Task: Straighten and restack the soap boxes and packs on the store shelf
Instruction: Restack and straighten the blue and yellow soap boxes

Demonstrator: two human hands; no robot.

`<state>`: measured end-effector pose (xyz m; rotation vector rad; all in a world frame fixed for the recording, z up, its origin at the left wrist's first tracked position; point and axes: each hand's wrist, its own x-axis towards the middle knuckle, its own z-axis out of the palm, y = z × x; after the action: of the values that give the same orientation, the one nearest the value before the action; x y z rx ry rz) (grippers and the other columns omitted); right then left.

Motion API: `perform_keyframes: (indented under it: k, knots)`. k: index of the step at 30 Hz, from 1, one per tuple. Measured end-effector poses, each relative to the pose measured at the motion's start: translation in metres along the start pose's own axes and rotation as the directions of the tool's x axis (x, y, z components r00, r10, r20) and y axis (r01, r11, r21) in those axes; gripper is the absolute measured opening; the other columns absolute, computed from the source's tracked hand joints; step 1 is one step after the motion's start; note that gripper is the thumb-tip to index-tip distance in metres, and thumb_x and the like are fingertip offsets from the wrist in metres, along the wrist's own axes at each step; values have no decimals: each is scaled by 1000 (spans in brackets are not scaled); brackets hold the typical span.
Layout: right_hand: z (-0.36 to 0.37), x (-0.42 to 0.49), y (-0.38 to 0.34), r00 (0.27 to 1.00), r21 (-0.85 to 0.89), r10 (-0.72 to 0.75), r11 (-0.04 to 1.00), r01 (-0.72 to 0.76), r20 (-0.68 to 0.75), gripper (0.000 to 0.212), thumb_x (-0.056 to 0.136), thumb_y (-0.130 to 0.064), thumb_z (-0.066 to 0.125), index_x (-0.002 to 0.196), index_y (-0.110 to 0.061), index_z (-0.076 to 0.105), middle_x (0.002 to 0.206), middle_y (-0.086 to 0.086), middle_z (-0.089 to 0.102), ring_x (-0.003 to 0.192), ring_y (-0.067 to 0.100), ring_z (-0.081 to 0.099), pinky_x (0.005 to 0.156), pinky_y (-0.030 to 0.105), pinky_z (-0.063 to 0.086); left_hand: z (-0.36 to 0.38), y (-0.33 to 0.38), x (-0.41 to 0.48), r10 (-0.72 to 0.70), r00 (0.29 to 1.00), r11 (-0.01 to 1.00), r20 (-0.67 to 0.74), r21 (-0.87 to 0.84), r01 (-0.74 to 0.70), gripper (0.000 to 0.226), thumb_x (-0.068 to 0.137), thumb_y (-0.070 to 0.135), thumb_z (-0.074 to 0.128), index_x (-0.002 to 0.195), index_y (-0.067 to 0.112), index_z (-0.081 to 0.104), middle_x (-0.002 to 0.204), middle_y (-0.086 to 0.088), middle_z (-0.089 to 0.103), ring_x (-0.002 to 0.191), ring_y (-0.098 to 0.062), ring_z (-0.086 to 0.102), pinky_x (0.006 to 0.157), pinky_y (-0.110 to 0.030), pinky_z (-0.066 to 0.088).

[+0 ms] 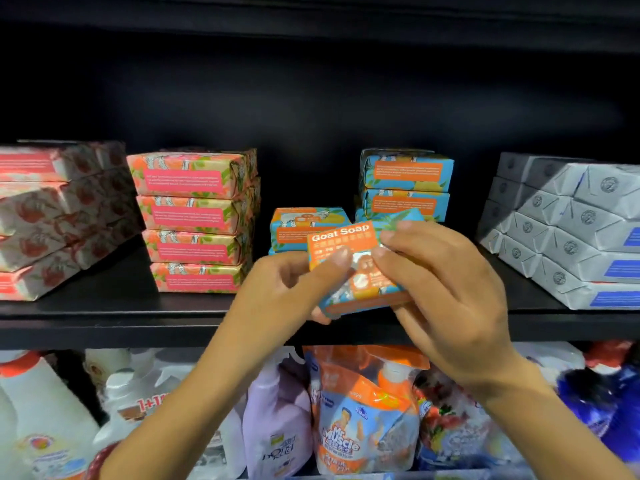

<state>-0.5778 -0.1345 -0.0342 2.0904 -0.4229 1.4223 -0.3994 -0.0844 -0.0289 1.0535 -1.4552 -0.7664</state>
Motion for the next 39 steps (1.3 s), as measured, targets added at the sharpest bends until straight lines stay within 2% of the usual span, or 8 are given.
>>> perform_keyframes:
  k: [3, 8, 11, 19, 22, 29, 34, 39]
  knots:
    - [3, 3, -3, 999, 35, 0, 999, -2, 47, 24, 89, -8, 59, 113, -7, 56, 114, 16, 61, 114, 28, 51, 95, 39, 46, -1, 2, 0, -1, 1000, 970, 21, -244, 6, 28, 74, 30, 73, 95, 11, 74, 93, -8, 74, 88, -21, 71, 72, -26, 56]
    - [-10, 12, 1, 932, 158, 261, 939, -305, 251, 70, 75, -47, 68, 133, -14, 45, 135, 1, 42, 129, 15, 37, 108, 23, 29, -7, -2, -2, 249, 956, 967, -157, -13, -254, 33, 70, 27, 81, 99, 17, 67, 95, 7, 74, 89, -9, 70, 72, -15, 52]
    - [-12, 23, 6, 872, 217, 349, 874, -435, 345, 71, 74, -41, 68, 135, -15, 45, 130, -7, 46, 125, 8, 41, 105, 17, 32, -9, -6, -3, 365, 922, 931, -131, 40, -363, 34, 73, 26, 78, 104, 27, 64, 106, 8, 71, 100, -11, 67, 80, -19, 52]
    - [-2, 29, -1, 963, 187, 189, 956, -225, 191, 25, 74, -7, 64, 98, -3, 65, 98, 6, 64, 96, 18, 58, 81, 29, 47, -21, -4, 1, 395, 917, 898, -59, 232, -373, 63, 61, 45, 79, 117, 25, 58, 117, 18, 62, 108, -4, 61, 86, -20, 51]
    - [5, 24, -5, 992, 145, 89, 984, -102, 94, 32, 64, 12, 65, 92, -2, 61, 94, 12, 64, 91, 27, 59, 75, 38, 49, -27, 2, -1, 330, 943, 926, -41, 207, -315, 69, 53, 54, 79, 115, 38, 56, 115, 23, 63, 104, -1, 62, 81, -18, 52]
    - [12, 13, -3, 987, 155, -6, 988, -20, 161, 36, 74, 1, 68, 100, -9, 45, 112, 16, 63, 110, 25, 54, 87, 36, 48, -37, 6, 0, 248, 969, 915, 9, 325, -237, 72, 45, 41, 88, 111, 37, 60, 107, 18, 67, 99, 2, 63, 84, -23, 53]
    - [0, 20, 0, 900, 238, 216, 917, -321, 379, 76, 68, -49, 74, 129, -15, 43, 141, -3, 40, 131, 9, 37, 106, 17, 31, -36, 7, -1, 527, 848, 698, 52, 543, -467, 69, 59, 33, 82, 122, 27, 53, 123, 14, 56, 115, -1, 52, 93, -21, 45]
    - [-5, 31, -4, 772, 320, 431, 732, -602, 467, 74, 65, -58, 65, 131, -30, 44, 119, -29, 48, 109, -20, 44, 85, -3, 31, -33, -1, 3, 685, 717, 512, 126, 618, -597, 58, 72, 25, 78, 121, 10, 52, 124, -1, 54, 120, -16, 49, 103, -29, 38]
